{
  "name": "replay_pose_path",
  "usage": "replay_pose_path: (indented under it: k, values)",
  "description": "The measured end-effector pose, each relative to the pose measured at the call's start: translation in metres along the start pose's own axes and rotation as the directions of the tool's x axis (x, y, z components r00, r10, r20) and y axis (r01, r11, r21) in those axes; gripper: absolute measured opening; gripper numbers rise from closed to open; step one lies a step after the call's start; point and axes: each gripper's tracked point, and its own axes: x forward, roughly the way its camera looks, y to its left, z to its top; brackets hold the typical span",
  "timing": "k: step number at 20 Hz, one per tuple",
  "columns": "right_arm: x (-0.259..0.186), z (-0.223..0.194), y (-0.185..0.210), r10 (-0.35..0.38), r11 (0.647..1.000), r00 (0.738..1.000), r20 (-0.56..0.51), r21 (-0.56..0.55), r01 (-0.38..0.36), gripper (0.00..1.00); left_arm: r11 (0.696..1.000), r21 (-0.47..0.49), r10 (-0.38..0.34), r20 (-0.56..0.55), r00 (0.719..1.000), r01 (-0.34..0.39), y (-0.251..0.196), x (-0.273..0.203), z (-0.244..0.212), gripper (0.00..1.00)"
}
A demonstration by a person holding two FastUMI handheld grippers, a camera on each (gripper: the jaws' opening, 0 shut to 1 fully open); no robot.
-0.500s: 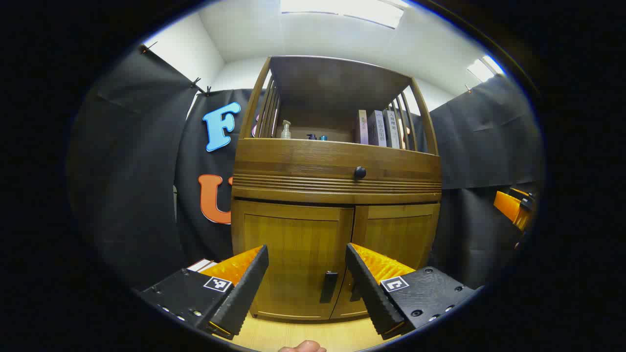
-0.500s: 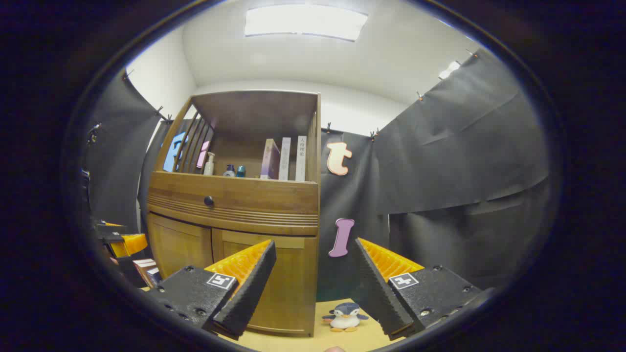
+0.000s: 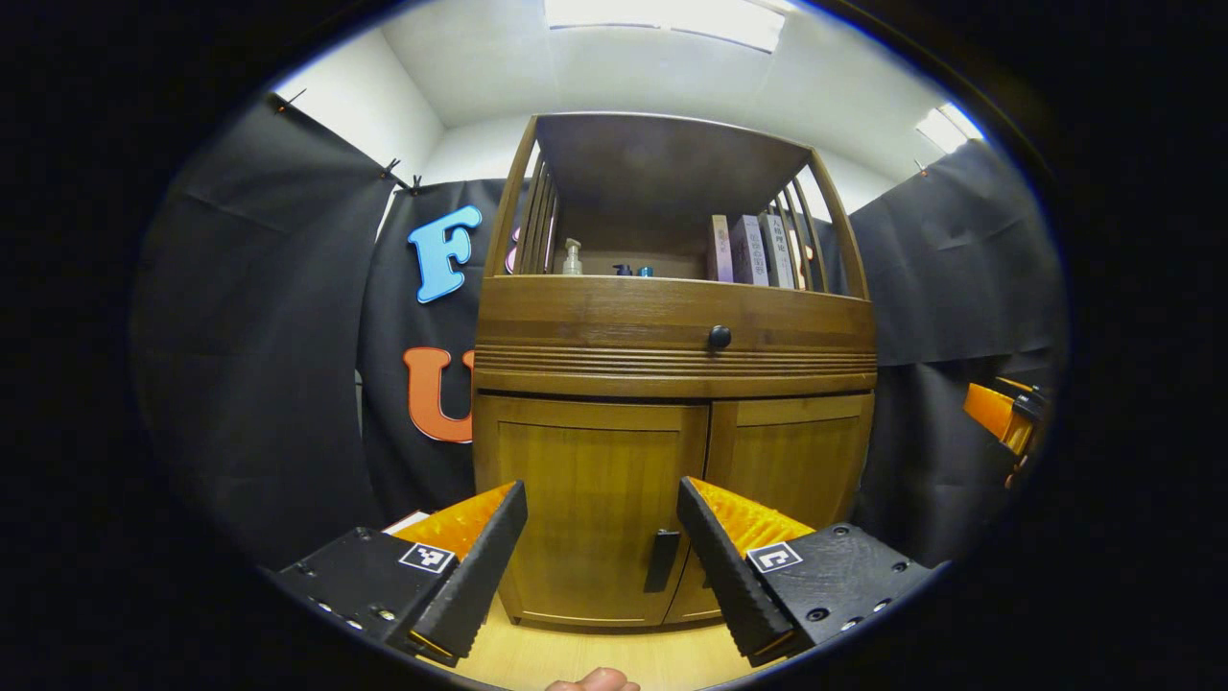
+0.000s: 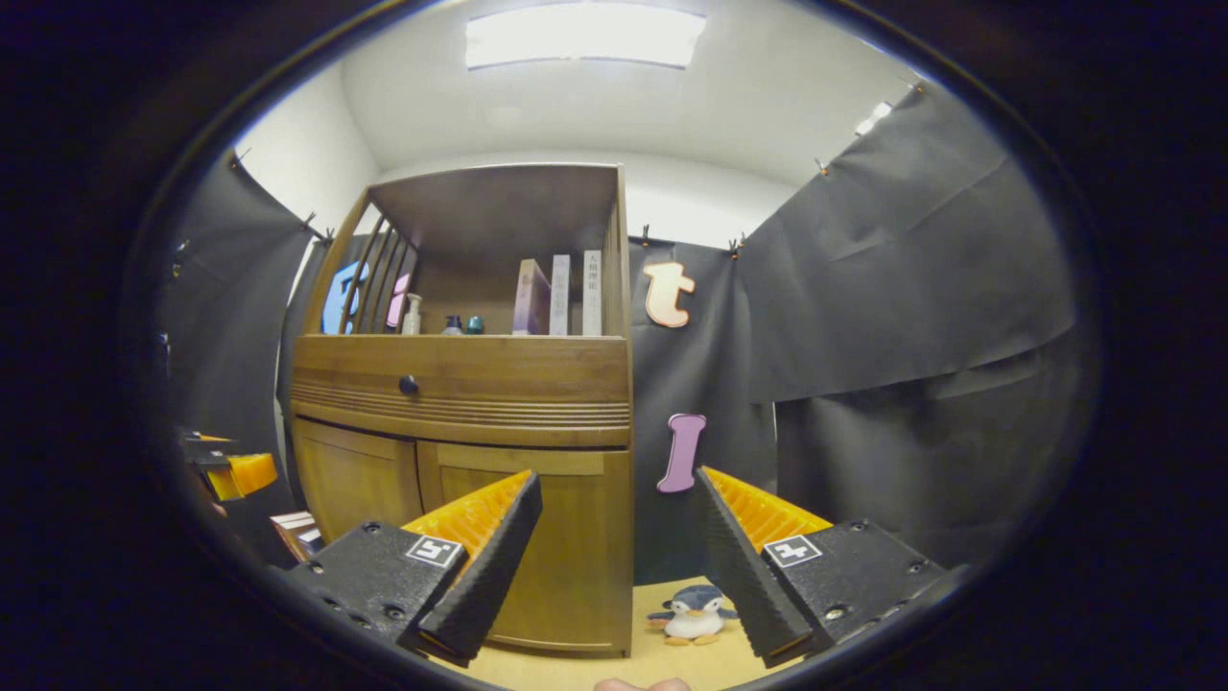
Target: Open the right door of the double-door shoe cabinet with the right hand, and open the left door with the left hand.
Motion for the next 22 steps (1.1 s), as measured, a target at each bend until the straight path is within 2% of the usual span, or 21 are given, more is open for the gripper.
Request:
replay_pose_path:
  k: [1, 2, 3, 12, 13, 14, 22]
  values:
    - [0.002, -0.001, 0.001, -0.006, 1.000, 1.000, 0.001, -0.008, 0.006, 1.00, 1.000, 0.000, -0.002, 0.005, 1.000, 0.002, 0.001, 0.001, 0.001, 1.00]
    - [0.003, -0.002, 0.003, -0.011, 1.000, 1.000, -0.001, -0.011, 0.011, 1.00, 1.000, 0.002, 0.000, 0.014, 1.000, 0.000, 0.004, 0.003, 0.002, 0.84]
    - [0.002, -0.003, 0.006, -0.011, 1.000, 1.000, -0.002, -0.012, 0.011, 0.99, 1.000, 0.004, 0.003, 0.020, 1.000, -0.003, 0.008, 0.005, 0.003, 0.95]
    - [0.017, -0.016, 0.037, 0.005, 1.000, 1.000, -0.013, 0.000, -0.005, 0.99, 0.999, 0.029, 0.018, 0.038, 0.999, -0.019, 0.030, 0.019, 0.002, 0.95]
    - [0.019, -0.019, 0.040, 0.010, 1.000, 1.000, -0.021, 0.001, -0.010, 0.99, 0.999, 0.028, 0.019, 0.038, 0.999, -0.020, 0.033, 0.020, 0.002, 1.00]
    - [0.022, -0.024, 0.045, 0.016, 1.000, 0.999, -0.030, 0.001, -0.016, 1.00, 0.999, 0.025, 0.020, 0.034, 0.999, -0.021, 0.035, 0.021, 0.000, 0.95]
    - [0.038, -0.061, 0.080, 0.066, 0.997, 0.993, -0.096, 0.036, -0.062, 1.00, 0.999, 0.011, 0.034, 0.020, 0.999, -0.034, 0.052, 0.027, -0.009, 0.95]
